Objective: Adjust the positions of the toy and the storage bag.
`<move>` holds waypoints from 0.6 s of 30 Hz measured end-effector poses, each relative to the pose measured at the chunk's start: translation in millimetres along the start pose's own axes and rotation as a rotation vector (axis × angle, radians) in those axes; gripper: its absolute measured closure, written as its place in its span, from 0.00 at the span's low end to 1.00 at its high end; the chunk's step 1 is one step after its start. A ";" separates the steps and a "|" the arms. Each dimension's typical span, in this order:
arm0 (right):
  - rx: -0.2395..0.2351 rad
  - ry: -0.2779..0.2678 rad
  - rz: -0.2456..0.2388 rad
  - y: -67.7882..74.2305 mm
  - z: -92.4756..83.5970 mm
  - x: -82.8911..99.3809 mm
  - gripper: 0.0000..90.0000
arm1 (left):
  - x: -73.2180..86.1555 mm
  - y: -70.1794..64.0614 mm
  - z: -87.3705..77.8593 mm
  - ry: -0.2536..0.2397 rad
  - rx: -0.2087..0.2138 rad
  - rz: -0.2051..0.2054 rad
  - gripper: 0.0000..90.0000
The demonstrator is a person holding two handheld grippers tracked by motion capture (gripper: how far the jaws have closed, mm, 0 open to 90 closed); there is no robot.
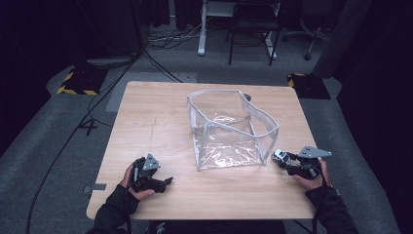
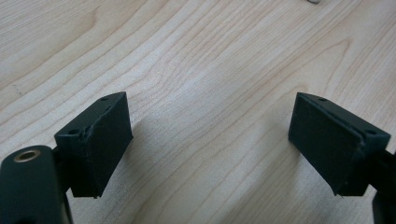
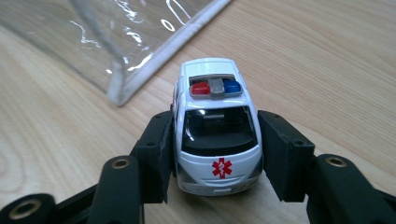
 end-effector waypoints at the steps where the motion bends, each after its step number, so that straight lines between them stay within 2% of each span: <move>1: -0.003 0.002 0.000 -0.8 0.6 0.0 0.54 | 0.0 0.0 0.0 0.000 0.000 0.000 0.15; 4: 0.018 -0.003 0.006 -2.0 1.2 -1.1 0.54 | 0.0 -0.1 0.0 0.001 0.000 -0.001 0.15; 5: 0.020 -0.006 0.021 -3.5 0.2 -1.0 0.54 | 0.0 -0.1 0.0 0.001 0.002 -0.002 0.15; 13: 0.036 -0.043 0.057 -10.3 -5.4 -4.1 0.54 | 0.1 -0.1 0.0 0.001 0.001 -0.001 0.15; 16: 0.038 -0.026 0.057 -11.2 -1.4 -0.9 0.54 | 0.1 -0.1 0.0 0.001 0.001 -0.001 0.15; 18: 0.050 -0.017 0.040 -10.9 0.6 -1.2 0.54 | 0.1 -0.1 0.0 0.001 0.001 -0.001 0.15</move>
Point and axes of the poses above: each handheld gripper's, and its own axes: z roughly forward along the jaws, x roughly out of its underside, y roughly to its left, the point moved 6 cm from there along z, roughly forward along the jaws, and after that the axes turned 3 degrees about x, right-handed, at the moved point
